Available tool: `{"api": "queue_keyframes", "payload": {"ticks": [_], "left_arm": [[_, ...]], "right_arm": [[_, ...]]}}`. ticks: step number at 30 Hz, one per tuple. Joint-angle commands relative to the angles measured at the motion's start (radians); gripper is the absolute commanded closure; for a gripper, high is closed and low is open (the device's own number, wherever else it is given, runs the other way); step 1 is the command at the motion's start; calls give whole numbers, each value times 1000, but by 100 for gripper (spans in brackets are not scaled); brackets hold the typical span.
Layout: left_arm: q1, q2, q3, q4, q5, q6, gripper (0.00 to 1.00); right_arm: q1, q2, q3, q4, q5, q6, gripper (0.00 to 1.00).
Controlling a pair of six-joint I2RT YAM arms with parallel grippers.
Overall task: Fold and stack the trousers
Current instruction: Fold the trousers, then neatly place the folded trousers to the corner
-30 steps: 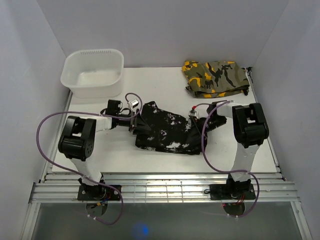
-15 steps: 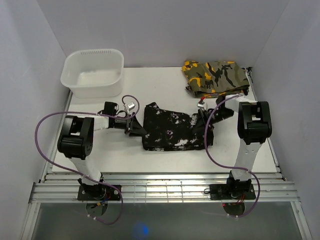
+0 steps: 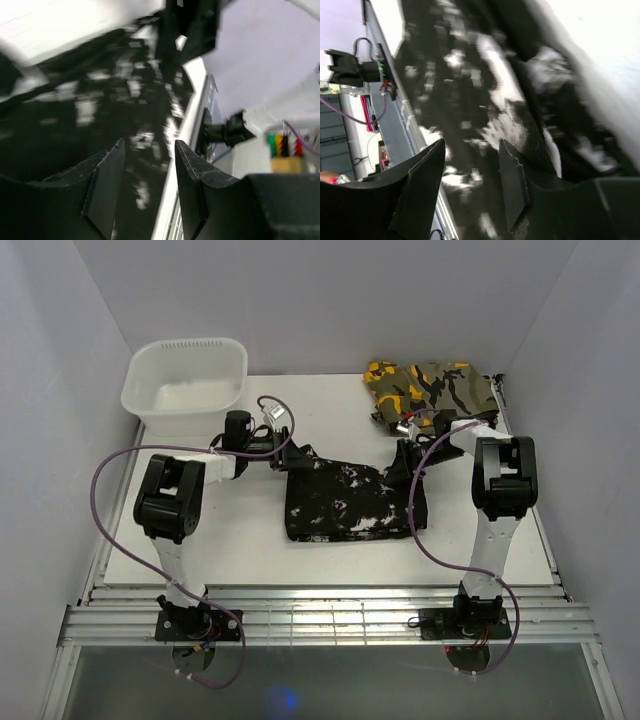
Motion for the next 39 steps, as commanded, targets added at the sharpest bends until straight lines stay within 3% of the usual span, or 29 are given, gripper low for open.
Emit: {"api": "queue_keyframes", "payload": {"ticks": [1, 5, 10, 11, 15, 18, 21, 23, 28, 35, 38, 39], "left_arm": [[31, 123, 11, 135, -121, -125, 46], [52, 264, 34, 169, -153, -153, 46], [68, 231, 95, 90, -113, -80, 41], [68, 200, 104, 57, -101, -7, 39], [69, 19, 127, -274, -122, 231, 31], [86, -133, 71, -389, -191, 281, 26], [100, -259, -20, -437, -262, 267, 23], [98, -320, -72, -464, -293, 256, 21], [100, -375, -152, -463, -306, 233, 18], [91, -299, -190, -399, -313, 201, 18], [26, -260, -124, -421, -326, 305, 21], [-47, -257, -66, -440, -393, 365, 21]], "right_arm": [[-1, 84, -15, 159, 79, 76, 47], [-1, 133, 28, 198, 194, 54, 51], [-1, 83, 131, 127, 217, 59, 48], [-3, 51, 125, 88, 214, 59, 45], [-41, -165, -11, 52, 212, 69, 9], [-124, -299, -139, 52, 250, 97, 2], [-216, -362, -242, 54, 299, 129, 1], [-253, -364, -301, 46, 312, 157, 6], [-307, -249, -416, 11, 194, 191, 10], [-239, -230, -568, 360, 228, 379, 10], [-203, -195, -566, 431, 241, 431, 7], [-201, -175, -556, 434, 247, 430, 14]]}}
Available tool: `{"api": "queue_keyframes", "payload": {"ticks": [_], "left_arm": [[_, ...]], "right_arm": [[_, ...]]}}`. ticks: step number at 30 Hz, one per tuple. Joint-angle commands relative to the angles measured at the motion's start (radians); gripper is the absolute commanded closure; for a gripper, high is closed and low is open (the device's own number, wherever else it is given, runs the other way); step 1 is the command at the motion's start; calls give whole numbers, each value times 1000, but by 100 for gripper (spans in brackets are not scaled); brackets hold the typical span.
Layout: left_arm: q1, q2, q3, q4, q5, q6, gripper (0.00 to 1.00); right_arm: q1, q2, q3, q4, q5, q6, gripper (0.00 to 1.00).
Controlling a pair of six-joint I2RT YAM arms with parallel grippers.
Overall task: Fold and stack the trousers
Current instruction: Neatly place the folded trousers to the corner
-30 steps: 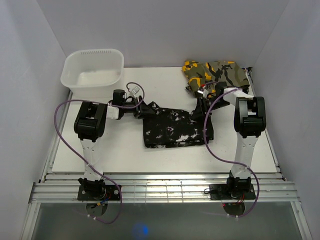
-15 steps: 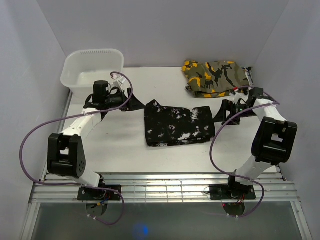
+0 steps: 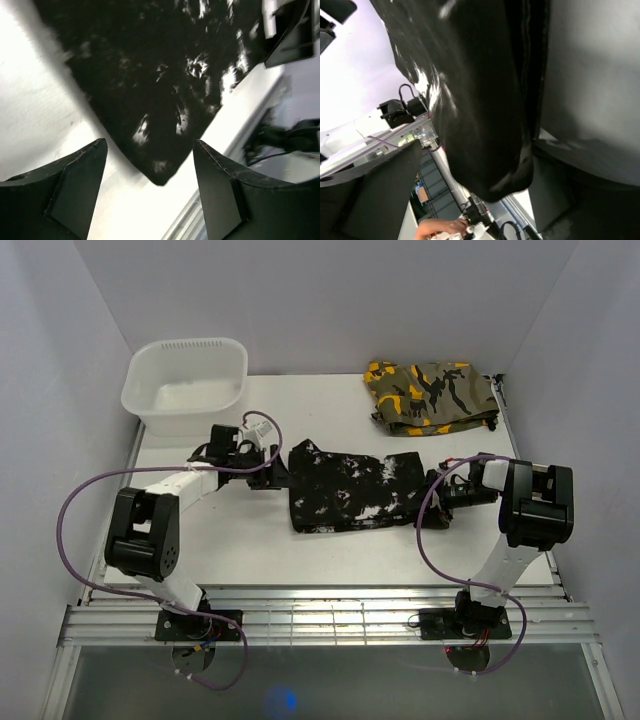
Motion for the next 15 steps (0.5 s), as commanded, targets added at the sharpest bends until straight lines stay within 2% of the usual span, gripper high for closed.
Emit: {"api": "queue_keyframes", "payload": {"ticks": [1, 2, 3, 4, 5, 6, 7, 8, 10, 13, 15], "left_arm": [[-156, -5, 136, -26, -117, 202, 20], [-207, -7, 159, -55, -175, 344, 18], [-292, -11, 173, -54, -247, 415, 17], [-331, -16, 184, -45, -278, 472, 16], [-373, -13, 187, -14, -315, 520, 13], [-441, -5, 190, 3, -376, 590, 12], [-468, 18, 207, 14, -384, 613, 11], [-515, 29, 213, 44, -397, 632, 11], [-568, 48, 202, 96, -456, 659, 9], [-660, 81, 169, 226, -512, 678, 2], [-720, 107, 130, 325, -524, 681, 2]], "right_arm": [[27, 67, 2, 232, 161, 15, 20], [27, 67, 5, 230, 164, 12, 32], [27, 51, 7, 227, 163, 9, 38], [27, 34, 5, 232, 161, 4, 44], [27, 18, -5, 239, 155, 10, 59], [29, -14, -10, 253, 134, 13, 66], [32, -29, -12, 255, 124, 16, 72], [39, -41, -10, 256, 110, 19, 83], [46, -77, -8, 266, 97, 26, 91], [50, -112, -15, 290, 64, 55, 92], [53, -129, -28, 305, 41, 85, 92]]}}
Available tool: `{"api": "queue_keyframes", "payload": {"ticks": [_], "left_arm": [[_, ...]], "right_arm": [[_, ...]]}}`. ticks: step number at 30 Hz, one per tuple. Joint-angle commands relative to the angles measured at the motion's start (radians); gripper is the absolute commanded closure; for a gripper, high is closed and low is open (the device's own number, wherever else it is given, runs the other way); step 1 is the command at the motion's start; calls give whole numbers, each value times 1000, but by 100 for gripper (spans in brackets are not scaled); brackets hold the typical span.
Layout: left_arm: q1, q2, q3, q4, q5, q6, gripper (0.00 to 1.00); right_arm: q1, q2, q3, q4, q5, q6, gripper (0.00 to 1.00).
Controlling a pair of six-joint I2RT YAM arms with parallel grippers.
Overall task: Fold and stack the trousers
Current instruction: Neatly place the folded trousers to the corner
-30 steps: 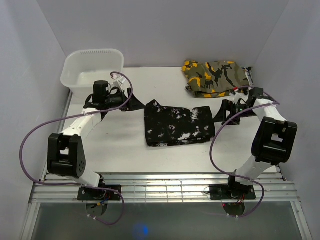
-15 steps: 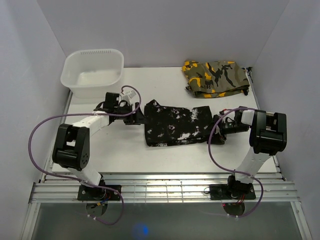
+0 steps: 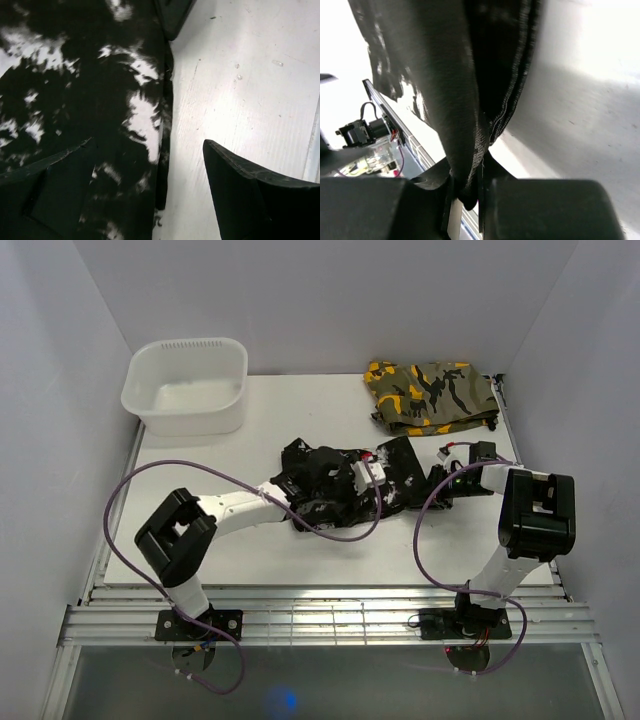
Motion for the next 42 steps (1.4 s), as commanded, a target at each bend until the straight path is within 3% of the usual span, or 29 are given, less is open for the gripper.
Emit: {"api": "queue_keyframes", "payload": {"ticks": [1, 5, 14, 19, 24, 29, 35, 38, 39, 40, 41, 42], "left_arm": [[-68, 34, -43, 171, -99, 76, 2], [-149, 108, -60, 285, -181, 83, 2], [-218, 275, -41, 462, -347, 155, 2], [-218, 356, -7, 481, -473, 191, 16], [-218, 381, -18, 510, -498, 226, 27], [-250, 314, -76, 513, -473, 241, 9], [-255, 366, -52, 478, -539, 252, 7], [-252, 406, -15, 426, -508, 243, 20], [-246, 409, -9, 416, -492, 219, 35], [-241, 410, 3, 406, -466, 208, 44], [-235, 415, 9, 386, -461, 202, 50], [-232, 415, 15, 378, -455, 197, 60]], "right_arm": [[6, -55, -17, 93, -49, 48, 92], [6, -65, -36, 99, -76, 76, 92], [8, -92, -91, 102, -139, 122, 92], [8, -101, -89, 78, -162, 130, 92], [6, -88, -80, 66, -147, 130, 92], [6, -49, -70, 62, -99, 127, 92], [6, -22, -57, 39, -98, 113, 92], [5, -35, -53, 27, -102, 99, 92], [5, -38, -50, 20, -99, 93, 91], [5, -42, -45, -2, -93, 85, 84], [-1, -45, -40, -14, -84, 78, 65], [-6, -48, -30, -28, -79, 56, 53]]}}
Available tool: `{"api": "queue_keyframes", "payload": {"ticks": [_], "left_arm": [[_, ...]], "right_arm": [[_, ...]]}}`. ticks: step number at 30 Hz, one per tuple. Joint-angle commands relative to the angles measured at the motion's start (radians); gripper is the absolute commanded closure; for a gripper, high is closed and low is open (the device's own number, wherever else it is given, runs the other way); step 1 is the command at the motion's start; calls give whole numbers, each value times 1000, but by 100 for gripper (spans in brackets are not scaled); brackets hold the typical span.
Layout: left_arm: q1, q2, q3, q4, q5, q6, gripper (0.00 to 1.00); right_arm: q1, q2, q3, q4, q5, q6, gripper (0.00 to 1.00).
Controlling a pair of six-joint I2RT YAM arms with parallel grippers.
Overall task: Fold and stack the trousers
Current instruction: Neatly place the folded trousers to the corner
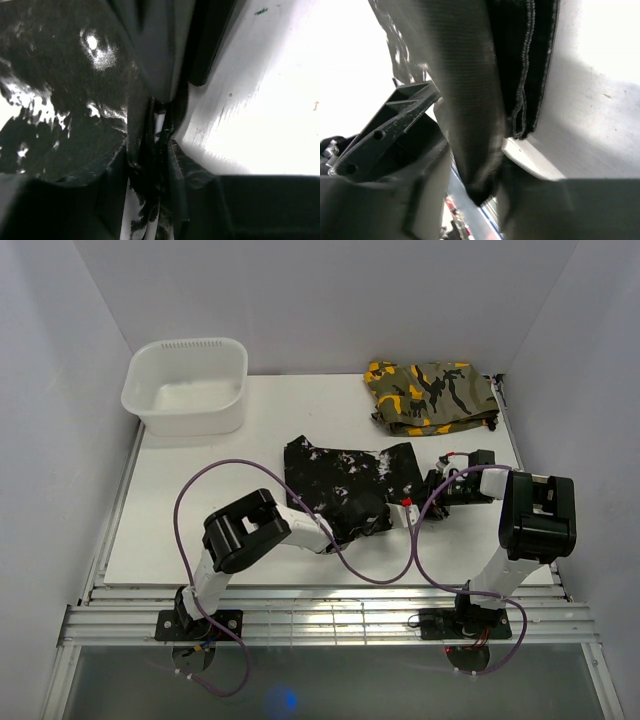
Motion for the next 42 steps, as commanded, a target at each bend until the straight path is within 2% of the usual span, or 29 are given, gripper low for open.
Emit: {"api": "queue_keyframes", "payload": {"ticks": [1, 2, 5, 6, 7, 11, 14, 17, 22, 32, 42], "left_arm": [[18, 30, 18, -156, 52, -20, 64], [21, 27, 23, -159, 59, -20, 67], [32, 7, 30, -188, 100, -40, 76], [36, -10, 32, -196, 113, -49, 78], [42, -21, 32, -205, 131, -64, 83], [59, -69, 38, -230, 234, -90, 93], [65, -93, 57, -259, 276, -112, 100], [71, -121, 66, -268, 315, -139, 100], [91, -119, 124, -323, 360, -184, 100], [140, -142, 164, -326, 446, -279, 100], [176, -155, 187, -328, 559, -440, 100]], "right_arm": [[-15, -27, 49, -72, 6, -61, 43], [-28, -32, 54, -101, 7, -69, 21], [-64, -50, 70, -161, 24, -110, 2], [-76, -60, 70, -169, 33, -118, 3], [-94, -76, 66, -172, 44, -122, 10], [-107, -78, 38, -137, 27, -99, 10], [-104, -63, 11, -20, -11, -9, 10], [-84, -43, -20, 112, -23, 92, 10], [-32, -34, -41, 153, -42, 138, 10], [4, 5, -75, 227, 13, 203, 10], [62, 41, -74, 503, 26, 430, 10]]}}
